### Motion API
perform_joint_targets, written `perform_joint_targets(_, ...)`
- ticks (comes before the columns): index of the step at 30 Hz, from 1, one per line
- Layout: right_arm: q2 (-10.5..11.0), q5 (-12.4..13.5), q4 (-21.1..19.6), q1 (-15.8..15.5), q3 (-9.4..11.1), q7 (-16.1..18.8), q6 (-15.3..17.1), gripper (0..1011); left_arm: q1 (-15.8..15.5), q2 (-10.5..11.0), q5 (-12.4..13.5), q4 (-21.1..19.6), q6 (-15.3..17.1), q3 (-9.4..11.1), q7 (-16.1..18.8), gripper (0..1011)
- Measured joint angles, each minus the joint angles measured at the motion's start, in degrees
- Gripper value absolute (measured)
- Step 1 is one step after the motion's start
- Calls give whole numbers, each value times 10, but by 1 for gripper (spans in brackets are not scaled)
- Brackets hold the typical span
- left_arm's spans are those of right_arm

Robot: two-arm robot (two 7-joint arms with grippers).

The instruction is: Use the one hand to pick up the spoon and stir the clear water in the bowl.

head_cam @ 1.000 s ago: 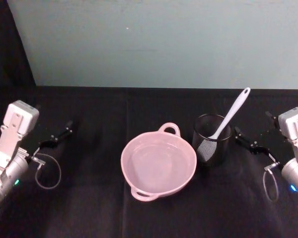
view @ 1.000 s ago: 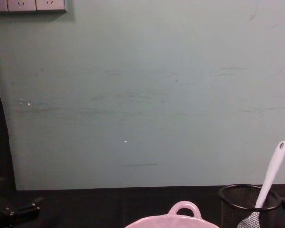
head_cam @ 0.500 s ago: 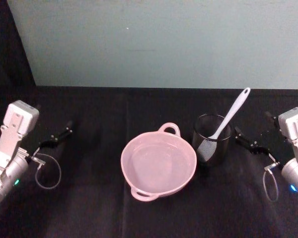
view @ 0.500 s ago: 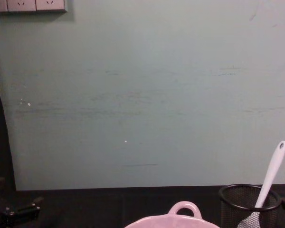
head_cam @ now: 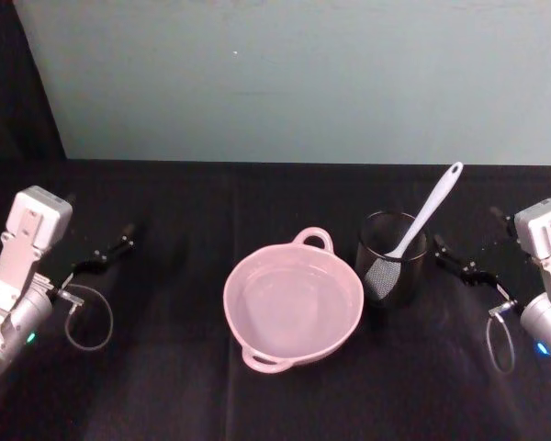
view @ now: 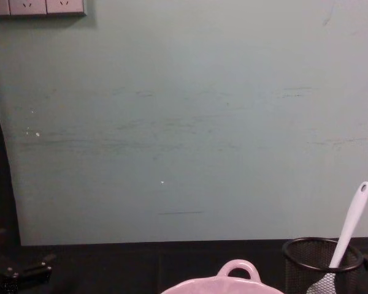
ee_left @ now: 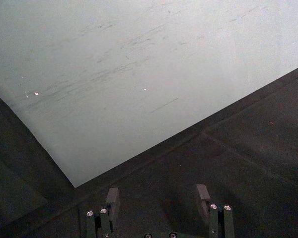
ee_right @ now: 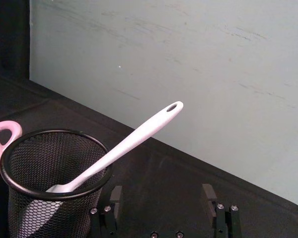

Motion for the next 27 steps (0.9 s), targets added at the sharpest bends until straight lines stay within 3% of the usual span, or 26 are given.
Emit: perform_joint_targets(27, 0, 0, 0, 0, 0, 0, 0, 1004, 0, 0, 0, 0, 0, 0, 0, 1005)
